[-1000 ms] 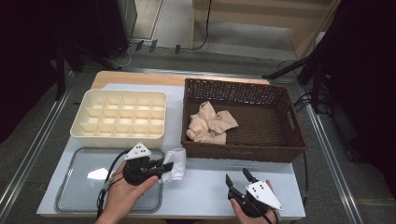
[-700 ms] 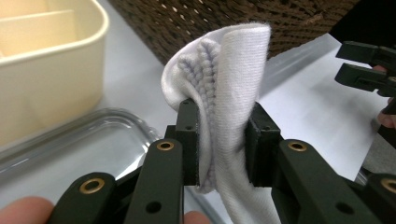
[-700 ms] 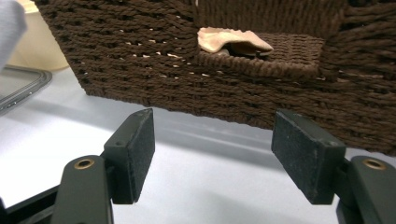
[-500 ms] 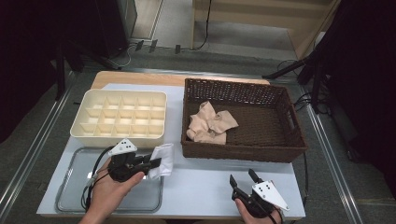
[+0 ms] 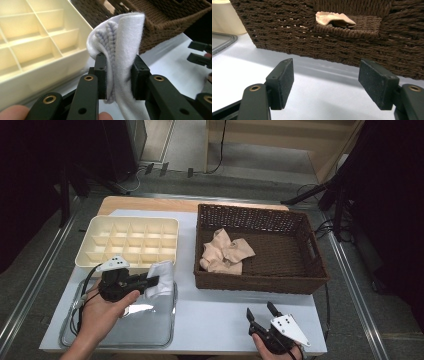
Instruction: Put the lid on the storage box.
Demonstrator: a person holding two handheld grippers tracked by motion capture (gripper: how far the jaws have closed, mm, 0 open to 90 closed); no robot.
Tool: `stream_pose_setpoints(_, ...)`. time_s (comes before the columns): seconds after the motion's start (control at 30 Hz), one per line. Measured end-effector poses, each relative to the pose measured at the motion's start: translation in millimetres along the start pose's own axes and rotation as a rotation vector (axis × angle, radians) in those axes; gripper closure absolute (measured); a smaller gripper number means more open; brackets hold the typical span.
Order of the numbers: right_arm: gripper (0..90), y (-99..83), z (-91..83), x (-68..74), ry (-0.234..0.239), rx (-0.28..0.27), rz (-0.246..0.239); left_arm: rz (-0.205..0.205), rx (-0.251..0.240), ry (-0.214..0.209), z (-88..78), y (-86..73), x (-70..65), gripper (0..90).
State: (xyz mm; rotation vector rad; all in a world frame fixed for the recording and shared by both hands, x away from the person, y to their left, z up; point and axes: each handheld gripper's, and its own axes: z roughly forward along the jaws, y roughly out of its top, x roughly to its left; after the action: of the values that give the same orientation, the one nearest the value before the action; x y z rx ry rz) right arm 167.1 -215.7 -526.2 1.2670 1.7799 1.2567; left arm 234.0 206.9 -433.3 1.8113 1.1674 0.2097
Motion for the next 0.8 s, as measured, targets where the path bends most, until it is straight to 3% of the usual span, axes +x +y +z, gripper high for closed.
stream_pose_setpoints(0.3,28.4,-0.5,0.2,0.1,-0.004,0.012,0.011,-0.012,0.002,0.001,-2.2,15.6,14.1,72.1)
stream_pose_setpoints(0.8,28.2,-2.1,0.7,1.2,-0.009,0.027,0.004,-0.019,0.008,0.034,15.7,46.1,28.8,72.0)
